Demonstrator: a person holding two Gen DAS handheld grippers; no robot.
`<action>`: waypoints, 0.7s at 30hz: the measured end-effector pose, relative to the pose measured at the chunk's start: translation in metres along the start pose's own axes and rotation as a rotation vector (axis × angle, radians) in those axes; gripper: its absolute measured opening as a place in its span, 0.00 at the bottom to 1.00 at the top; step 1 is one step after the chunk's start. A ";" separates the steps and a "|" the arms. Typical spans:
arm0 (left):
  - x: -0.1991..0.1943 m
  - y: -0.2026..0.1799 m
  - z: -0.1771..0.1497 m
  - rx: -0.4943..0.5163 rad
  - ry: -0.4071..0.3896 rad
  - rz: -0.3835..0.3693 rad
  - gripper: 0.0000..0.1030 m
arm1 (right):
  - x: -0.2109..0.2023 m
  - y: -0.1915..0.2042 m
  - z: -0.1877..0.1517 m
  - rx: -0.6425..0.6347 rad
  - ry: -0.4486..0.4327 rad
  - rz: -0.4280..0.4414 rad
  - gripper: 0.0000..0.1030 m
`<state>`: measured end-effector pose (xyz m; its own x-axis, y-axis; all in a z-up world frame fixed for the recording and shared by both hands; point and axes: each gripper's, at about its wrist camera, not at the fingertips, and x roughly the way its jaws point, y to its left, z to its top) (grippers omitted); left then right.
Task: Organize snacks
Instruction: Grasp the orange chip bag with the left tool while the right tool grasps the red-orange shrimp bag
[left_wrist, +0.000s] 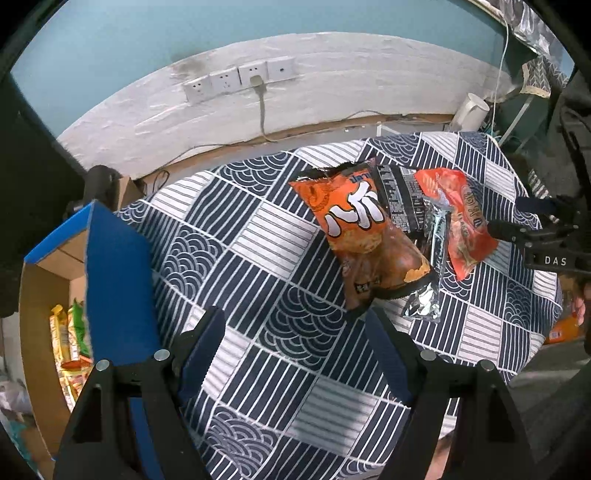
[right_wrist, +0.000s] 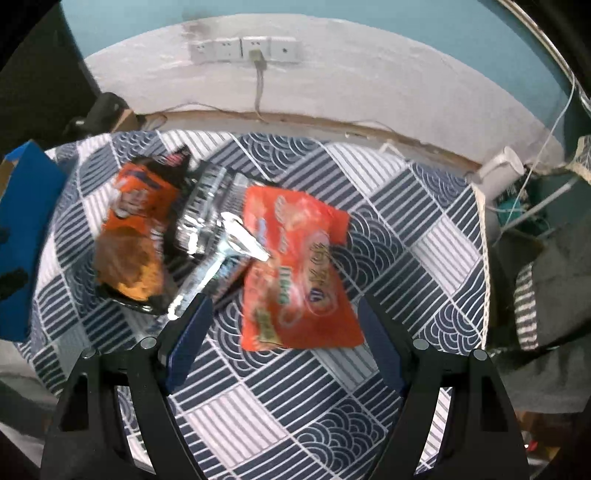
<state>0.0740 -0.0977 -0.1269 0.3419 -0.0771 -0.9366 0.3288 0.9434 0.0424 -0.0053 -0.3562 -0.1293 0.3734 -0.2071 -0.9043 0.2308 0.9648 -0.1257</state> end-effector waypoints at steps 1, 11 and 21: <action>0.004 -0.002 0.001 0.005 0.005 0.002 0.77 | 0.005 -0.002 -0.001 -0.003 0.007 0.002 0.77; 0.035 -0.028 0.014 0.049 0.040 -0.003 0.77 | 0.044 -0.007 -0.006 -0.002 0.073 0.024 0.78; 0.057 -0.025 0.035 -0.085 0.082 -0.091 0.77 | 0.068 -0.005 0.001 -0.003 0.084 0.009 0.78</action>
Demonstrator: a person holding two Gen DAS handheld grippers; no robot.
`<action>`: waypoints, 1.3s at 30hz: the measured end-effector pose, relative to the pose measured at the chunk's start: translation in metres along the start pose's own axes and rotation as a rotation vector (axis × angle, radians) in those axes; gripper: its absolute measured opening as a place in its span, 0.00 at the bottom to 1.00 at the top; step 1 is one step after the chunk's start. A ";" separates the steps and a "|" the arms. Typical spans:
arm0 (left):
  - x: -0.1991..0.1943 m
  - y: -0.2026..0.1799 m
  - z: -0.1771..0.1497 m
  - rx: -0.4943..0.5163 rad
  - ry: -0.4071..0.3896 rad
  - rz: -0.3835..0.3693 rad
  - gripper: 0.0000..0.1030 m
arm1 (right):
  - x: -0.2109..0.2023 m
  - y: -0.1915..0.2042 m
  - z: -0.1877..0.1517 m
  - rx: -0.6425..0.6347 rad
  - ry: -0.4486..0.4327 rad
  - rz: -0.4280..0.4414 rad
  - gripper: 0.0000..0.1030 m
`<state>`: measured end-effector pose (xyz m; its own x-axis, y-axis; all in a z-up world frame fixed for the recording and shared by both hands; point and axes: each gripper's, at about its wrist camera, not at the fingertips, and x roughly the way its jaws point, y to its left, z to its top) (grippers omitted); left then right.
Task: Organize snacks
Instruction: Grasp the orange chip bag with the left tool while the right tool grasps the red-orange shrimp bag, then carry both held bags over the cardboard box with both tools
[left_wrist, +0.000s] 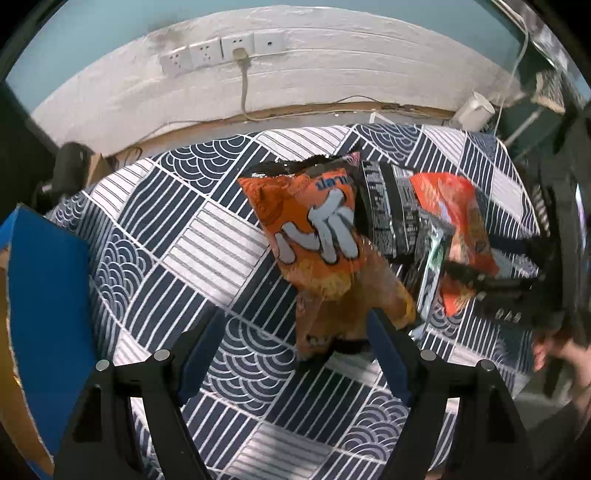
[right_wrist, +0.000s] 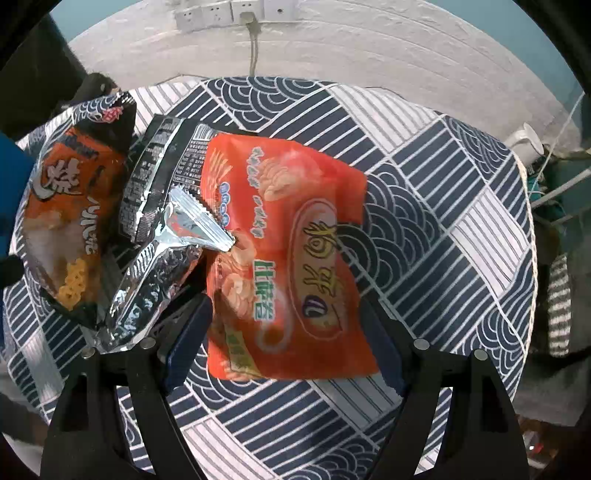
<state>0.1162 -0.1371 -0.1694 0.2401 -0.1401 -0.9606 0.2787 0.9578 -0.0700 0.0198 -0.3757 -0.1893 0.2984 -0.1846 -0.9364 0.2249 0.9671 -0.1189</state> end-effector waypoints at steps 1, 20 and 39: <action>0.001 0.000 0.002 -0.007 0.000 -0.007 0.77 | 0.002 0.002 0.001 -0.008 0.000 -0.008 0.78; 0.045 -0.011 0.030 -0.068 0.060 -0.032 0.77 | 0.014 -0.013 -0.005 0.004 0.014 -0.062 0.54; 0.010 0.025 -0.012 -0.027 0.004 0.003 0.46 | -0.044 -0.006 -0.019 0.010 -0.046 -0.063 0.51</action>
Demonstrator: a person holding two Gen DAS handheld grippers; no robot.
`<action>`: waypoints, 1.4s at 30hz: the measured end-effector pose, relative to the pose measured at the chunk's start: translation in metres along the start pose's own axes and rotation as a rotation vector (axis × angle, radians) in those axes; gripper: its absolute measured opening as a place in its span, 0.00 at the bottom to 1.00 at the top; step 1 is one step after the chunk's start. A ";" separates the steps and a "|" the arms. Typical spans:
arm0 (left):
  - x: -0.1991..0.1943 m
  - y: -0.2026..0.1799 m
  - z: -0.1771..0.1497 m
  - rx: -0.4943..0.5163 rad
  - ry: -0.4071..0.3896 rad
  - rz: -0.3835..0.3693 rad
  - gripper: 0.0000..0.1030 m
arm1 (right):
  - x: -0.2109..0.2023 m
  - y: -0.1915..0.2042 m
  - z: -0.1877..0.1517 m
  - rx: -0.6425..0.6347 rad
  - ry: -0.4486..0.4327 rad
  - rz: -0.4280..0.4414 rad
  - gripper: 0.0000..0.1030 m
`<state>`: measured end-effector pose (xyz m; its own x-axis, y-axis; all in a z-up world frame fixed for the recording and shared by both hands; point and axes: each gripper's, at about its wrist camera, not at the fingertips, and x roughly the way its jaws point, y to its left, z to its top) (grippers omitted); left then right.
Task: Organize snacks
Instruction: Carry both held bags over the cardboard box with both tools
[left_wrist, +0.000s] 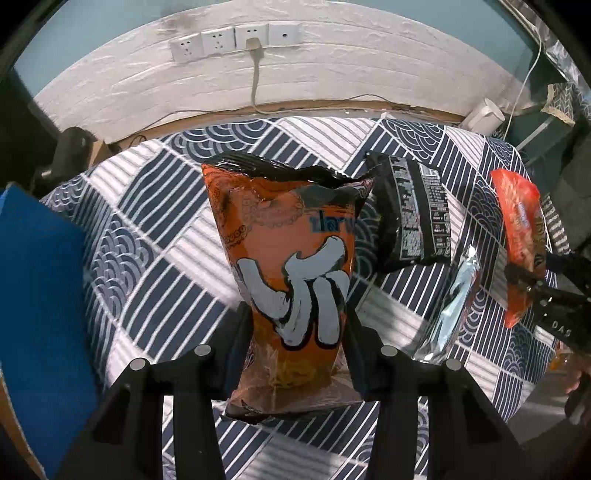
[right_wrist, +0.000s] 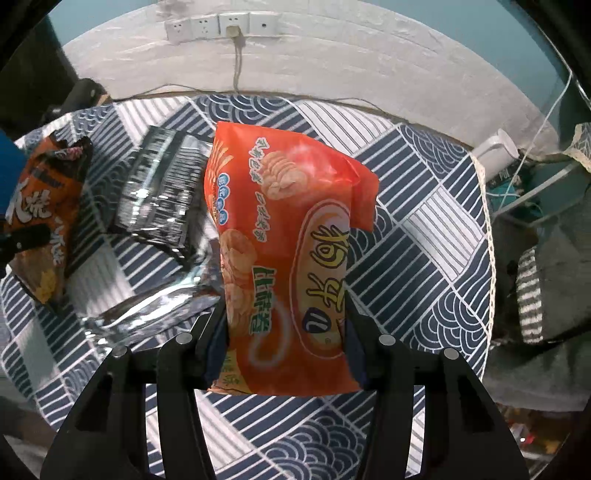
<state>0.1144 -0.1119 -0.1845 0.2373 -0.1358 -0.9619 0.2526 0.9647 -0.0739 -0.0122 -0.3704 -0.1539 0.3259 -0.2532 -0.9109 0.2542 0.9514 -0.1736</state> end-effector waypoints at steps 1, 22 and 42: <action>-0.004 0.003 -0.002 0.000 -0.002 0.002 0.46 | -0.003 0.003 0.000 -0.004 -0.004 0.003 0.51; -0.094 0.021 -0.040 0.076 -0.120 0.040 0.46 | -0.083 0.070 0.003 -0.101 -0.117 0.118 0.51; -0.161 0.082 -0.077 0.010 -0.265 0.077 0.46 | -0.127 0.147 0.020 -0.236 -0.201 0.216 0.51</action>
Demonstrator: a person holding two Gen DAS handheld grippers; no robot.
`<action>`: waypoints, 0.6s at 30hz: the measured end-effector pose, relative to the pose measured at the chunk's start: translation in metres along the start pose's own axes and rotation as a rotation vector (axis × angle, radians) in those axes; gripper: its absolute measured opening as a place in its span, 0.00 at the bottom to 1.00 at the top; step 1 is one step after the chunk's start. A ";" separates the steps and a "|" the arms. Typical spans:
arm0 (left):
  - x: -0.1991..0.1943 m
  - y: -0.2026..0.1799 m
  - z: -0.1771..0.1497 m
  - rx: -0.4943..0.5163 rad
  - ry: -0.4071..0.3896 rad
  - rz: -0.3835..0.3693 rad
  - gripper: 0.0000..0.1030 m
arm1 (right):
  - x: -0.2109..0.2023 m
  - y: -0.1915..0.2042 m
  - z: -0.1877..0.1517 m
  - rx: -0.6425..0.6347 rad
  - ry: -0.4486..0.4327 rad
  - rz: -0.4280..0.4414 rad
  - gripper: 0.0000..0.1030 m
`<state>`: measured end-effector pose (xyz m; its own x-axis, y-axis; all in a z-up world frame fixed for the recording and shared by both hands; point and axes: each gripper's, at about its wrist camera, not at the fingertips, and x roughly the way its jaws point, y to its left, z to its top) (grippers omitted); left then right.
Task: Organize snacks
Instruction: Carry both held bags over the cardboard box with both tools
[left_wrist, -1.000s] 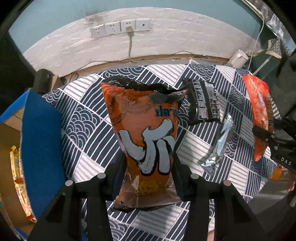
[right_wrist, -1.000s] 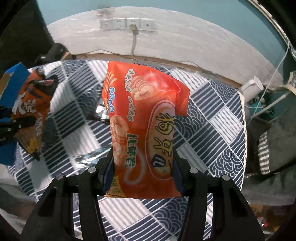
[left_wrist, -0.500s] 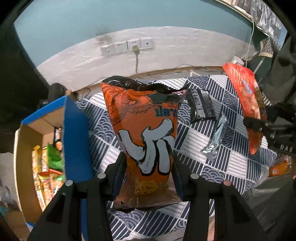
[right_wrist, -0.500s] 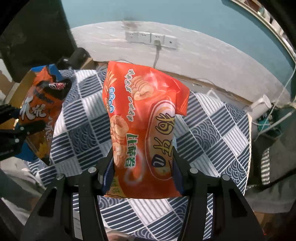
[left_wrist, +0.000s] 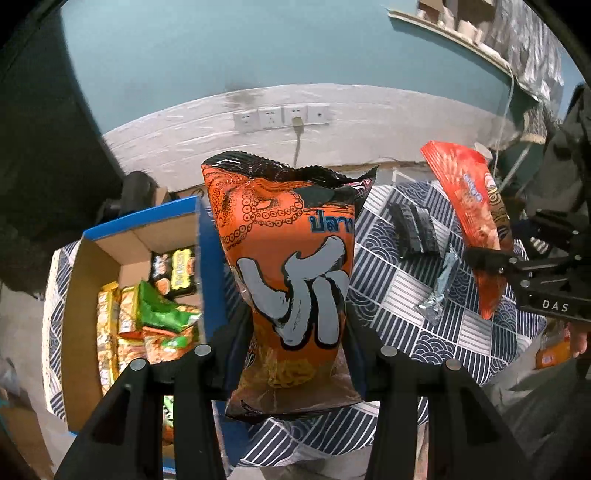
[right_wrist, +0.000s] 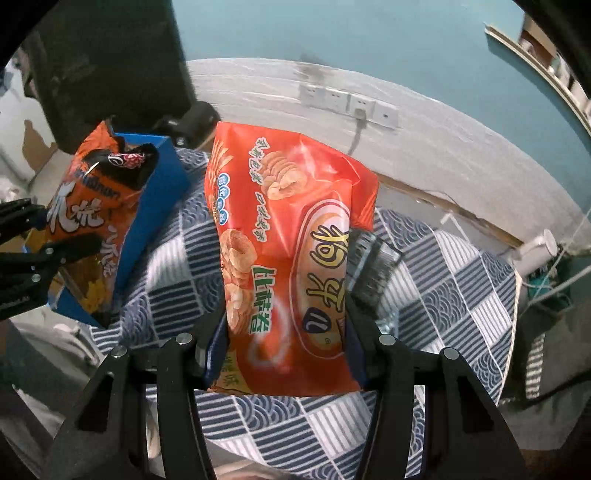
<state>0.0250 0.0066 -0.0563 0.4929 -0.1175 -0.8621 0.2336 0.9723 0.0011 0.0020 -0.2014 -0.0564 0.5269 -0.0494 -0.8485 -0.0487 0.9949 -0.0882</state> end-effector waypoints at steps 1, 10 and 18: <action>-0.002 0.004 -0.001 -0.005 -0.003 0.007 0.46 | 0.001 0.004 0.003 -0.005 0.000 0.006 0.51; -0.017 0.052 -0.010 -0.072 -0.021 0.041 0.46 | 0.010 0.059 0.031 -0.094 -0.001 0.044 0.51; -0.028 0.094 -0.021 -0.134 -0.037 0.093 0.46 | 0.029 0.115 0.055 -0.170 0.020 0.098 0.51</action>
<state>0.0161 0.1056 -0.0429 0.5382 -0.0305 -0.8423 0.0731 0.9973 0.0106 0.0588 -0.0833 -0.0626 0.4958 0.0432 -0.8674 -0.2420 0.9661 -0.0902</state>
